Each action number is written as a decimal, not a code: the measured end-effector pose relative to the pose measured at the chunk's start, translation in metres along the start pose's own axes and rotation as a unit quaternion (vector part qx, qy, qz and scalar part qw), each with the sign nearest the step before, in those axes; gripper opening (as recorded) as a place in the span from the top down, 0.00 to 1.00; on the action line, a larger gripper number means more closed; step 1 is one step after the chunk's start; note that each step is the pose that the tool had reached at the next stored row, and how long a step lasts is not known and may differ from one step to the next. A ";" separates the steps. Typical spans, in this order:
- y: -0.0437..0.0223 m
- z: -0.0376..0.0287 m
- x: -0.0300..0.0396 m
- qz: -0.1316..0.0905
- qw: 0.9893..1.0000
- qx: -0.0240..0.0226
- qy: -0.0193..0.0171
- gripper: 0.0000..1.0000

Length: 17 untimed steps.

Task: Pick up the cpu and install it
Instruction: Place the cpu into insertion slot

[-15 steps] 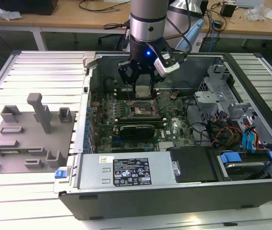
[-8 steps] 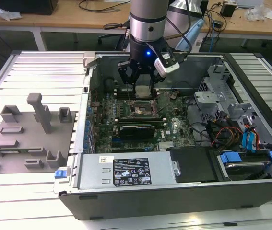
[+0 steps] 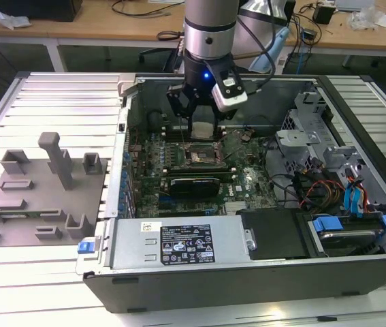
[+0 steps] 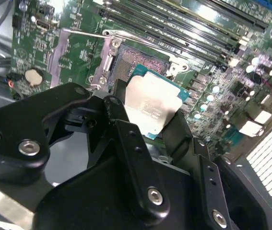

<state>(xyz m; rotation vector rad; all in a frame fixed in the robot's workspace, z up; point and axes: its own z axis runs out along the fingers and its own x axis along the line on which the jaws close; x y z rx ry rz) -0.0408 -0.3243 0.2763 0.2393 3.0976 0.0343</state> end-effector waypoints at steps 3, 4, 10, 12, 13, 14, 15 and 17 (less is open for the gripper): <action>0.0000 0.0000 0.0000 0.025 1.000 0.001 -0.001 0.45; 0.0000 0.0000 0.0000 0.032 0.999 0.001 -0.001 0.45; 0.0000 0.0001 0.0000 0.101 0.995 0.003 -0.002 0.45; 0.0000 0.0001 0.0000 0.115 0.993 0.004 -0.003 0.45; 0.0000 0.0001 0.0000 0.123 0.992 0.004 -0.003 0.45; 0.0000 0.0001 0.0000 0.130 0.992 0.004 -0.003 0.45; 0.0000 0.0002 0.0000 0.140 0.990 0.005 -0.003 0.45; 0.0000 0.0003 0.0000 0.160 0.987 0.005 -0.004 0.45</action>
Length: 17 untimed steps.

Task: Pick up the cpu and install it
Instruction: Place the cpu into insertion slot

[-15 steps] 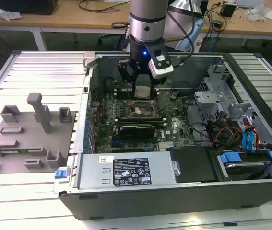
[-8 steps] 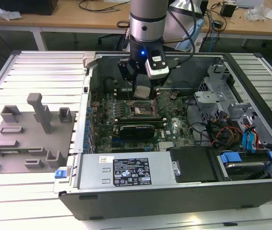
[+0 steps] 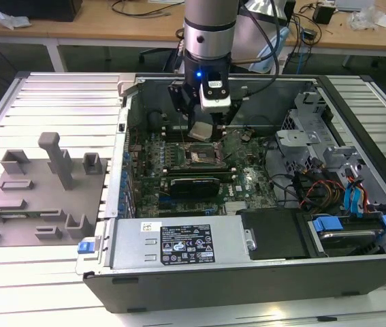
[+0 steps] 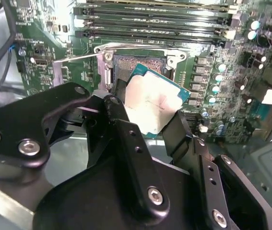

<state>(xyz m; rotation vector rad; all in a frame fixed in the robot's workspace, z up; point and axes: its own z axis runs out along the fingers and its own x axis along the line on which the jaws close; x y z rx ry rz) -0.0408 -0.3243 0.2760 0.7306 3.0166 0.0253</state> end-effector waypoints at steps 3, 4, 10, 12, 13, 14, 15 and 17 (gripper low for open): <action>0.0000 0.0001 0.0000 0.022 1.000 0.001 -0.001 0.45; 0.0000 0.0002 0.0000 0.030 1.000 0.001 -0.001 0.45; 0.0000 0.0004 0.0000 0.091 0.996 0.003 -0.002 0.45; 0.0000 0.0004 0.0000 0.109 0.994 0.004 -0.003 0.45; 0.0000 0.0005 0.0000 0.122 0.993 0.004 -0.003 0.45; 0.0000 0.0005 0.0000 0.130 0.991 0.004 -0.003 0.45; 0.0000 0.0006 0.0000 0.138 0.990 0.005 -0.003 0.45; 0.0000 0.0007 0.0000 0.159 0.987 0.005 -0.004 0.45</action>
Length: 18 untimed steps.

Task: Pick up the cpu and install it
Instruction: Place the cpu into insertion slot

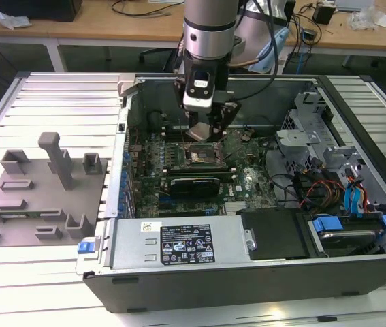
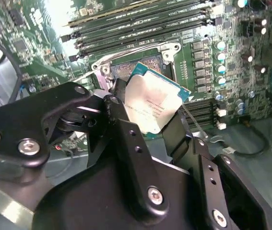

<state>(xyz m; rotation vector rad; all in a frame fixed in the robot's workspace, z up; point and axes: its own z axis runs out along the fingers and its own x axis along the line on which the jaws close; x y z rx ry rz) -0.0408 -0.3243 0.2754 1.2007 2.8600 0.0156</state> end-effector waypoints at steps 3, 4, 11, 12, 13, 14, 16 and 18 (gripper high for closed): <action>0.0000 0.0002 0.0000 0.026 1.000 0.001 -0.001 0.45; 0.0000 0.0004 0.0000 0.040 0.999 0.001 -0.001 0.45; 0.0000 0.0014 0.0000 0.109 0.994 0.004 -0.003 0.45; 0.0000 0.0015 0.0000 0.118 0.993 0.004 -0.003 0.45; -0.0001 0.0018 0.0001 0.134 0.991 0.004 -0.003 0.45; -0.0001 0.0020 0.0001 0.146 0.989 0.005 -0.004 0.45; -0.0001 0.0023 0.0001 0.172 0.985 0.006 -0.004 0.45; -0.0001 0.0027 0.0001 0.194 0.981 0.006 -0.005 0.45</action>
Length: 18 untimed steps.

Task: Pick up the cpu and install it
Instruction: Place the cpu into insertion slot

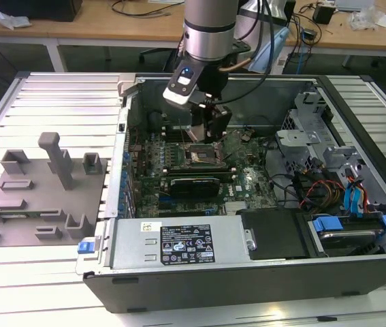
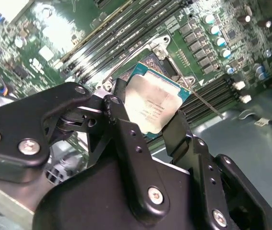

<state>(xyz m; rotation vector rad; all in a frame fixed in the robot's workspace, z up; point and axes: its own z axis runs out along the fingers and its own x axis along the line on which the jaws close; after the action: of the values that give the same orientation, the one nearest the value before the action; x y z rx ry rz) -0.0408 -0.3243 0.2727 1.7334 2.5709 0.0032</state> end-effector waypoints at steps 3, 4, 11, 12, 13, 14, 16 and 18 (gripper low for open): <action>0.0000 0.0004 0.0000 0.025 1.000 0.001 -0.001 0.45; 0.0000 0.0006 0.0000 0.040 0.999 0.001 -0.001 0.45; -0.0001 0.0023 0.0001 0.140 0.990 0.005 -0.003 0.45; -0.0001 0.0030 0.0001 0.150 0.989 0.005 -0.004 0.45; -0.0001 0.0052 0.0002 0.152 0.988 0.005 -0.004 0.45; -0.0001 0.0079 0.0004 0.153 0.988 0.005 -0.004 0.45; -0.0002 0.0116 0.0005 0.153 0.988 0.005 -0.004 0.45; -0.0003 0.0156 0.0007 0.153 0.988 0.005 -0.004 0.45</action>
<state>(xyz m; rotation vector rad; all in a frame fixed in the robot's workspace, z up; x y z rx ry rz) -0.0408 -0.3241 0.2571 2.1063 2.2756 -0.0066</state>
